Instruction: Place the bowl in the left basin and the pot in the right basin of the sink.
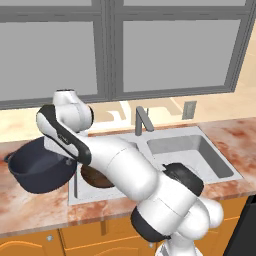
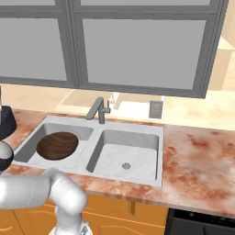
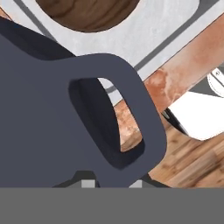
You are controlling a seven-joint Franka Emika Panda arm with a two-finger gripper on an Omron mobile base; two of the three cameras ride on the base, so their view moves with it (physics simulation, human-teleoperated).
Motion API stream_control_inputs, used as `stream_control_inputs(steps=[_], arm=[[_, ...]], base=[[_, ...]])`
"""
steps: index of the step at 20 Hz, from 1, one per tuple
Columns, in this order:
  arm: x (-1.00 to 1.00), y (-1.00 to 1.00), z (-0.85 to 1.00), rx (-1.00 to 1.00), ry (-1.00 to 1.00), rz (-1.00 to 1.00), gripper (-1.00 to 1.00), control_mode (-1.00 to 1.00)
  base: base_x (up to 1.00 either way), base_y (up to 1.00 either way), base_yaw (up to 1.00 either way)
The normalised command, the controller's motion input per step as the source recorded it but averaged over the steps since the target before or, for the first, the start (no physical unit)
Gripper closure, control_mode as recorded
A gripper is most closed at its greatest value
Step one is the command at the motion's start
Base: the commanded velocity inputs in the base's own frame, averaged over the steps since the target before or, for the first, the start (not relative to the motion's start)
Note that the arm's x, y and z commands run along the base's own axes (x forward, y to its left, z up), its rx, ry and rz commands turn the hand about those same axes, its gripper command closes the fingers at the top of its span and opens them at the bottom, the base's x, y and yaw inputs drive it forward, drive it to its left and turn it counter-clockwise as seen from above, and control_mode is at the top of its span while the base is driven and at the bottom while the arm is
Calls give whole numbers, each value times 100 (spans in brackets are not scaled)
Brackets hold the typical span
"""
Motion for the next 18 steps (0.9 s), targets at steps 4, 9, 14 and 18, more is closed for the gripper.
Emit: stream_control_inputs(steps=[4, 9, 14, 18], arm=[[-20, -37, 22, 7, 0, -3, 100, -100], [-26, -38, 21, 6, -1, -5, 100, -100], [-24, -37, 19, 3, 0, -7, 100, -100], [-21, -36, 14, 0, 0, -8, 100, -100]], base=[[0, 0, 0], [0, 0, 0], [0, 0, 0], [0, 0, 0]])
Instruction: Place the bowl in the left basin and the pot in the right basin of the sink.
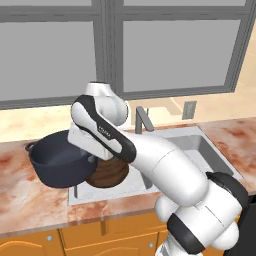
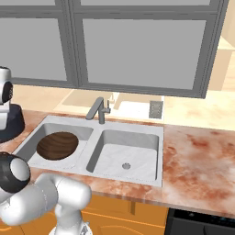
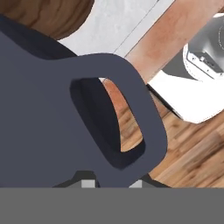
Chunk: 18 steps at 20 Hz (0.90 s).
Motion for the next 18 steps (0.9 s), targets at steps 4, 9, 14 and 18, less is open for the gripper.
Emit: stream_control_inputs(steps=[4, 9, 14, 18], arm=[[-20, -33, 9, 0, 0, -9, 100, -100], [-19, -33, 8, 0, 1, -10, 100, -100], [-20, -34, 13, 0, 0, -9, 100, -100], [-16, -32, 14, 0, 2, -9, 100, -100]], base=[[0, 0, 0], [0, 0, 0], [0, 0, 0], [0, 0, 0]])
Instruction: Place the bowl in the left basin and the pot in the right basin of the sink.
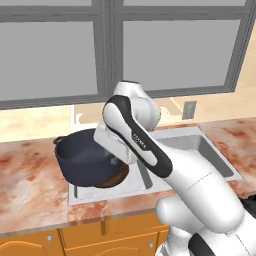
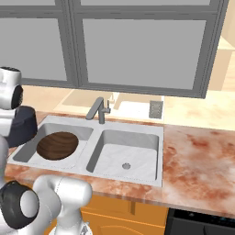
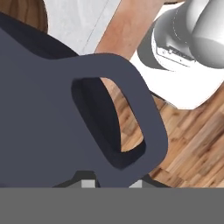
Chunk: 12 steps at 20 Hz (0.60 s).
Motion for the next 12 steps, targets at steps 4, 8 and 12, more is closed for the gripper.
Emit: stream_control_inputs(steps=[4, 8, 12], arm=[[-16, -31, 15, 0, 4, -10, 100, -100], [-21, -30, 13, 0, 3, -10, 100, -100], [-26, -26, 11, 0, 2, -10, 100, -100]], base=[[0, 0, 0], [0, 0, 0], [0, 0, 0]])
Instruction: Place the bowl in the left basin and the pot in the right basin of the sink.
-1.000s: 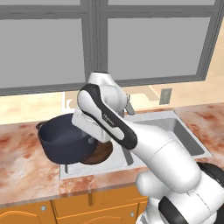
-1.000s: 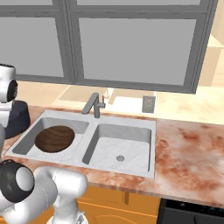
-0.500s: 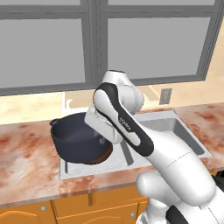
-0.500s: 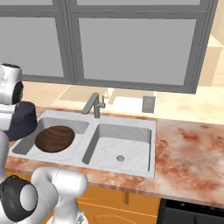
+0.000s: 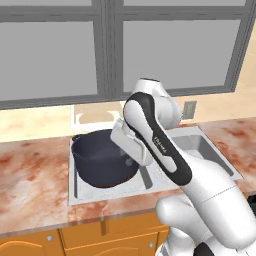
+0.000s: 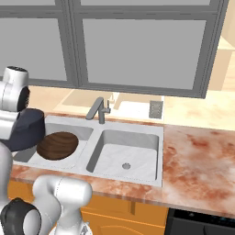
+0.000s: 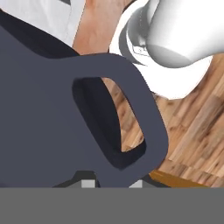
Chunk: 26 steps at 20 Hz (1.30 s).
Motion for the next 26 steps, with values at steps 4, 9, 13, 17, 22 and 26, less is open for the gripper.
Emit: stream_control_inputs(steps=[4, 9, 13, 17, 22, 26], arm=[[-26, -25, 11, 0, 2, -11, 100, -100], [-23, -26, 11, 0, 1, -10, 100, -100], [-26, -28, 11, 0, 0, -9, 100, -100], [-29, -23, 10, 0, 1, -10, 100, -100], [-23, -28, 9, 0, 8, -10, 100, -100], [-15, -35, 7, 0, 16, -7, 100, -100]], base=[[0, 0, 0], [0, 0, 0], [0, 0, 0], [0, 0, 0], [0, 0, 0], [0, 0, 0]])
